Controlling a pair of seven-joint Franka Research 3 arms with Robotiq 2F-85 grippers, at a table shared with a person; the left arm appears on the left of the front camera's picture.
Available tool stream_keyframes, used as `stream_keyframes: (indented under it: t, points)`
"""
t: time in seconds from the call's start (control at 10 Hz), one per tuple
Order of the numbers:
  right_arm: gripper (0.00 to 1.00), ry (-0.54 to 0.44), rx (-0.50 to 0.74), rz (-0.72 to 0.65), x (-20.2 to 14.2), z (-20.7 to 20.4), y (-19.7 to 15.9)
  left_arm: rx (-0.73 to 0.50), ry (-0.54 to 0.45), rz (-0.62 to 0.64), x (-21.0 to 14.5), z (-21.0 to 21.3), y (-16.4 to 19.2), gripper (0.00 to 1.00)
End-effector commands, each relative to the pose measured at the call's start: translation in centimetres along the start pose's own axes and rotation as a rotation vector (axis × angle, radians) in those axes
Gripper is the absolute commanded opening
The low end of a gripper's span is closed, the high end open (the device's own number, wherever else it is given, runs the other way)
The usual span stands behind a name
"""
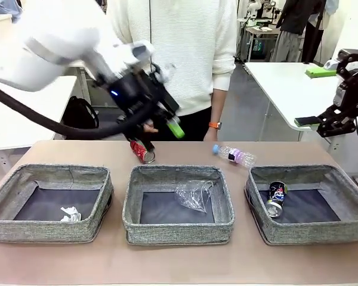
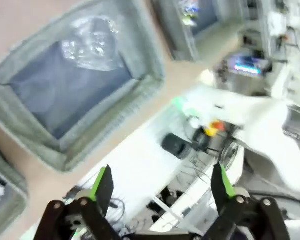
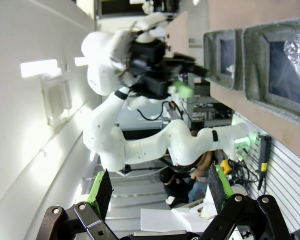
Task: Sort the waste into the appropriate baskets.
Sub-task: Place the picked waste into the Fabric basket indicated by the person.
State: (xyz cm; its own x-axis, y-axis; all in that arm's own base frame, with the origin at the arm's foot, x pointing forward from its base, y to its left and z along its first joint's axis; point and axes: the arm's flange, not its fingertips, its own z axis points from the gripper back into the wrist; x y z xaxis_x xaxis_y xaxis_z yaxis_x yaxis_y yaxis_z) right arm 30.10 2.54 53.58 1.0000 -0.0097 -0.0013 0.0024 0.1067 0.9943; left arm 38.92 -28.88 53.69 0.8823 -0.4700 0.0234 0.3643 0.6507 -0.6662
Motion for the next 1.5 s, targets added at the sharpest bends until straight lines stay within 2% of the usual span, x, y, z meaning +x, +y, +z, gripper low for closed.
stream_keyframes:
  t: [0.0,0.1,0.4,0.6,0.7,0.8,0.9,1.4]
  points:
    - [1.0,-0.001,0.023,0.014,0.0,0.0,0.2,-0.155,-0.058,-0.067,-5.1,5.9,2.2,1.0]
    - [1.0,-0.001,0.023,0.014,0.0,0.0,0.2,-0.228,-0.166,-0.048,-7.5,8.9,3.4,1.0]
    - [1.0,-0.001,0.023,0.014,0.0,0.0,0.2,-0.346,-0.446,-0.049,-14.1,14.5,8.0,1.0]
    - [1.0,-0.001,0.023,0.014,0.0,0.0,0.2,-0.499,-0.646,0.024,-16.8,17.0,12.2,1.0]
    - [1.0,-0.001,0.023,0.014,0.0,0.0,0.2,-0.541,-0.681,0.068,-17.0,17.1,13.8,1.0]
    - [1.0,-0.001,0.023,0.014,0.0,0.0,0.2,-0.626,-0.588,0.166,-16.2,17.1,15.4,1.0]
    - [1.0,-0.001,0.023,0.014,0.0,0.0,0.2,-0.492,-0.619,0.076,-17.7,18.4,13.3,1.0]
    - [1.0,-0.001,0.023,0.014,0.0,0.0,0.2,-0.492,-0.619,0.076,-17.7,18.4,13.3,1.0]
